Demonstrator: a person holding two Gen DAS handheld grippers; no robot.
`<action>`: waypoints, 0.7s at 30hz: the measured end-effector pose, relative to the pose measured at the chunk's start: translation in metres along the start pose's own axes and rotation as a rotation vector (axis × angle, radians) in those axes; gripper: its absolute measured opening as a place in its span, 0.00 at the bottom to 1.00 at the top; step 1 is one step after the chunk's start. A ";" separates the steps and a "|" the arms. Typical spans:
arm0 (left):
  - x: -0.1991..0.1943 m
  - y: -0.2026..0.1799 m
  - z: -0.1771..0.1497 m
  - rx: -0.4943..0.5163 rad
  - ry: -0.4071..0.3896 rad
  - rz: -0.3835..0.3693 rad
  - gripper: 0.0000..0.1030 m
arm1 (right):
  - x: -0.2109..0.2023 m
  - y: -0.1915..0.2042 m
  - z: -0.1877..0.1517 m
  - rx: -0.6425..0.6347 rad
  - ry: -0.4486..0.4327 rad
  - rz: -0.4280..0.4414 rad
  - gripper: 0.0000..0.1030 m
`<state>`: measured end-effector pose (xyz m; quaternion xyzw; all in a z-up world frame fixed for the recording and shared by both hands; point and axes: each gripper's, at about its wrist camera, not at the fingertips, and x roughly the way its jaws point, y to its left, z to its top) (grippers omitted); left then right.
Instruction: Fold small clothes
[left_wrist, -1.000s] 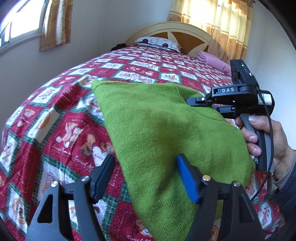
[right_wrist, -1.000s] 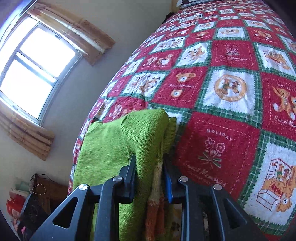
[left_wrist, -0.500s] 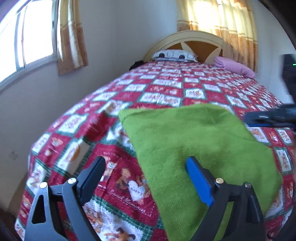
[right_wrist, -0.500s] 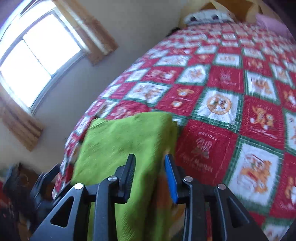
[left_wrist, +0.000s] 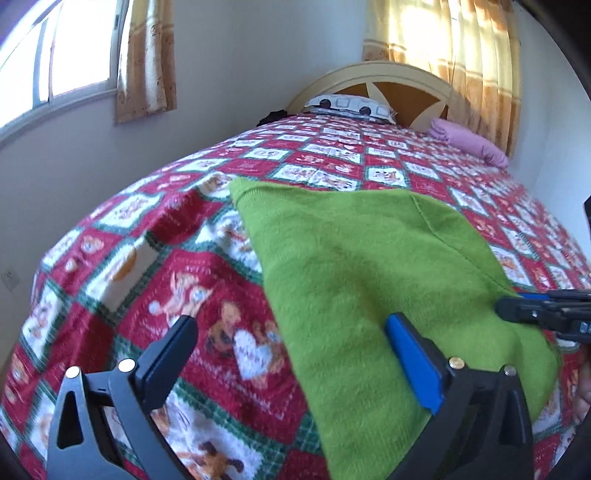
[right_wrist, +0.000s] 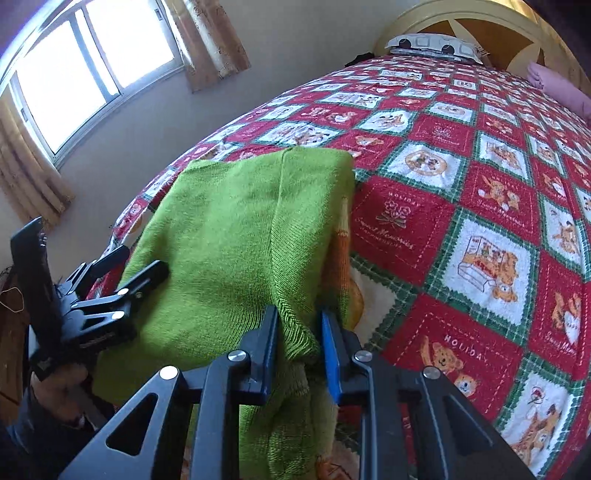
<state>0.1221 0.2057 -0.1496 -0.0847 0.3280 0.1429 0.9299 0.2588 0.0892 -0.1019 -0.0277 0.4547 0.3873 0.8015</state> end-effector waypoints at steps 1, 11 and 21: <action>-0.001 0.000 0.000 -0.005 0.006 -0.005 1.00 | 0.001 0.000 0.000 0.008 0.000 0.002 0.22; -0.068 -0.023 0.019 0.058 -0.056 -0.028 1.00 | -0.061 0.029 0.000 0.050 -0.086 -0.002 0.45; -0.102 -0.038 0.030 0.097 -0.137 -0.057 1.00 | -0.120 0.060 -0.014 0.002 -0.221 -0.035 0.52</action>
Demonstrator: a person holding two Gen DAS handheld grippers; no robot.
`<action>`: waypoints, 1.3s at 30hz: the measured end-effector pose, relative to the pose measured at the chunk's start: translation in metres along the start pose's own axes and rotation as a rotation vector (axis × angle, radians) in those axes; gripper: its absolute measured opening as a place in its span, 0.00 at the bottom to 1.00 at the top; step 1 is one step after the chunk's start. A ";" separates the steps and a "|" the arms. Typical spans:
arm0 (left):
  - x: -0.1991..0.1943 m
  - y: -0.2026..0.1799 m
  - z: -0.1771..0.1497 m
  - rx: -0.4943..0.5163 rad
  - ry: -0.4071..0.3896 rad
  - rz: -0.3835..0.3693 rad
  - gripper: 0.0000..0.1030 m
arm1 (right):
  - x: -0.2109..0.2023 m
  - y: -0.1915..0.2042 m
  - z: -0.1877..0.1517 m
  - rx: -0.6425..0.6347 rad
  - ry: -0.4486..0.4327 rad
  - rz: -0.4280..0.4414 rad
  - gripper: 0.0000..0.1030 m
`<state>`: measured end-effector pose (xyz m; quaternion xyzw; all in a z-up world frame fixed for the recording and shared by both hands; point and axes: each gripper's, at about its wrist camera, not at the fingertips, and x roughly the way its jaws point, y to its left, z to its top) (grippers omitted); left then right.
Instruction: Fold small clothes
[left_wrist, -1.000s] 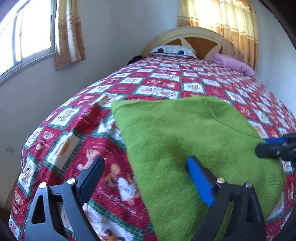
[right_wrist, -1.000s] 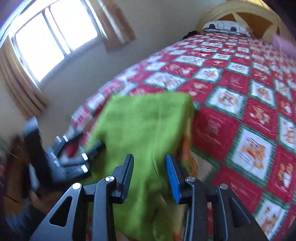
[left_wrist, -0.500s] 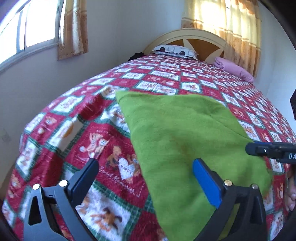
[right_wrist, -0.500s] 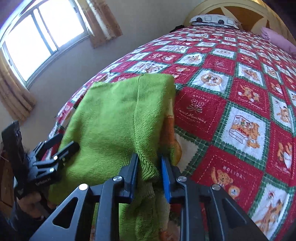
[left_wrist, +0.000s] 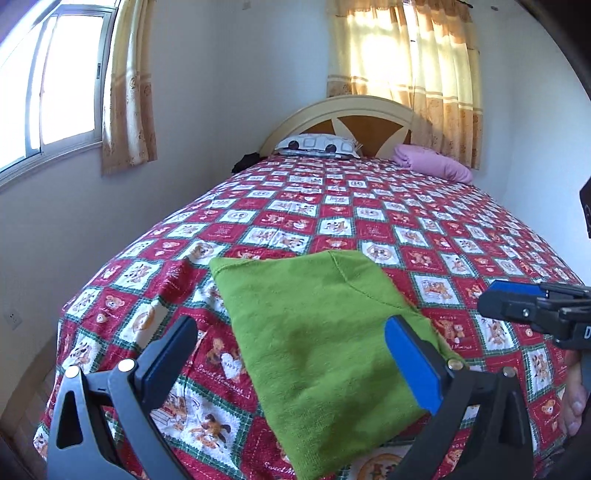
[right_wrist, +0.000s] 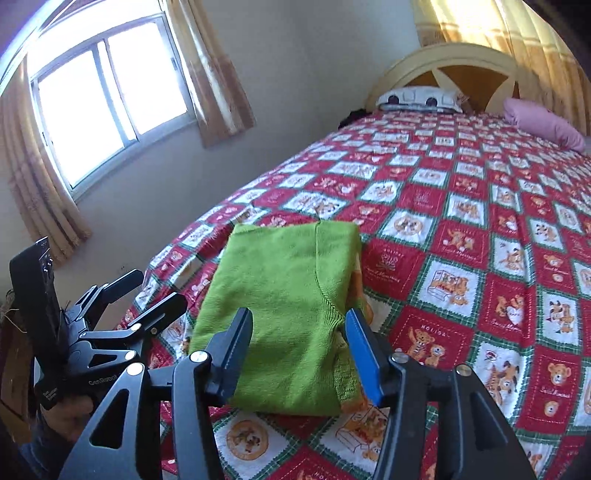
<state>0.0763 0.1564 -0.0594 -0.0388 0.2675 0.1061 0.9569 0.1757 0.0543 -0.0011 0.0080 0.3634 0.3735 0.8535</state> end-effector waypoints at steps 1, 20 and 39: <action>-0.001 0.000 0.000 -0.002 0.000 0.000 1.00 | -0.004 0.001 -0.001 0.002 -0.008 0.002 0.52; 0.001 -0.001 -0.004 -0.001 0.008 0.013 1.00 | -0.017 0.005 -0.008 0.014 -0.048 0.012 0.53; -0.001 -0.001 -0.001 0.004 0.013 0.008 1.00 | -0.033 0.012 -0.008 -0.003 -0.127 0.007 0.54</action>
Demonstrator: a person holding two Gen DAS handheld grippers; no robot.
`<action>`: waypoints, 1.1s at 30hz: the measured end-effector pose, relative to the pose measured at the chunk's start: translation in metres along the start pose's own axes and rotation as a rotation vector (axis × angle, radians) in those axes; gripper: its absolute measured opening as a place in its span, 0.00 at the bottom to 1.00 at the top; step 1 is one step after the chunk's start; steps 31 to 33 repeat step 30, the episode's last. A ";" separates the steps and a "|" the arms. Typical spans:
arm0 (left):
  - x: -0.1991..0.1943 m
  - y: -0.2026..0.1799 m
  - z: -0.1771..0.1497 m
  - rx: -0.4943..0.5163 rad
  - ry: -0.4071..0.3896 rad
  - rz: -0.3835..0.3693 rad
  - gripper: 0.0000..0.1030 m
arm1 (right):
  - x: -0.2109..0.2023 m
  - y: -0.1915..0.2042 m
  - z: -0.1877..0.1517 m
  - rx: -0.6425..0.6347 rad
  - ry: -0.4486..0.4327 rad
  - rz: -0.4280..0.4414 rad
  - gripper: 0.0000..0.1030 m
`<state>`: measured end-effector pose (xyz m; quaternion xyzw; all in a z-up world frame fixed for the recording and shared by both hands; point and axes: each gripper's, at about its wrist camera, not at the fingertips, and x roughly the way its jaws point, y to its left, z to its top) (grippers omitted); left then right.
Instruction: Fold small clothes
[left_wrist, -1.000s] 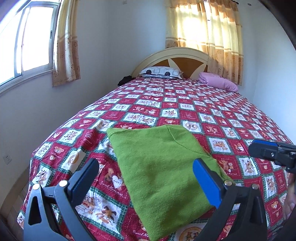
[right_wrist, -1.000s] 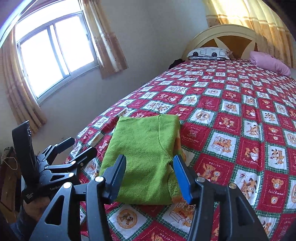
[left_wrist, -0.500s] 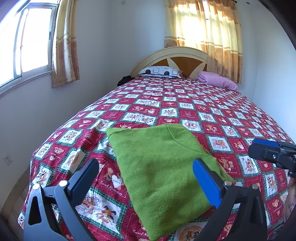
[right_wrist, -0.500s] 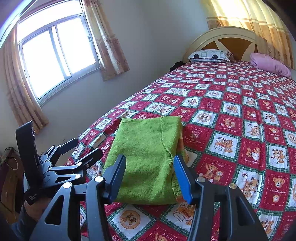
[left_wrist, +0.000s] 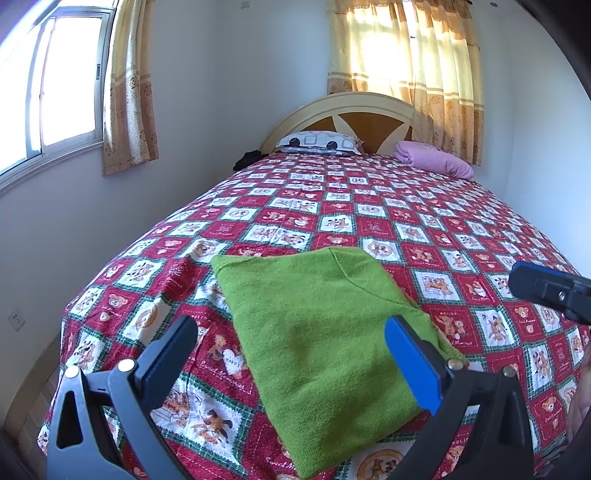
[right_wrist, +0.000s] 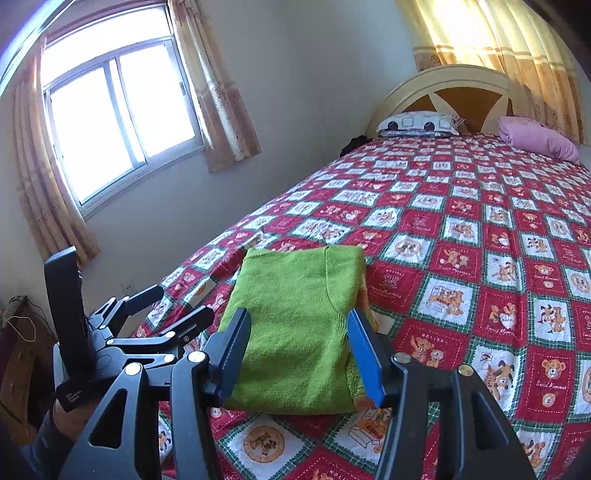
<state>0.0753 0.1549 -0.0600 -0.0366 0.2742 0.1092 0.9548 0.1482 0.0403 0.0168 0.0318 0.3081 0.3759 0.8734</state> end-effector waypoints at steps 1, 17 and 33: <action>0.000 0.000 0.000 0.001 0.001 -0.008 1.00 | -0.002 0.000 0.001 -0.002 -0.010 -0.002 0.54; -0.009 0.007 0.009 0.001 -0.044 0.050 1.00 | -0.020 0.005 0.007 -0.017 -0.113 0.004 0.61; -0.002 0.015 0.005 0.001 -0.050 0.093 1.00 | -0.013 0.011 0.001 -0.040 -0.083 0.024 0.61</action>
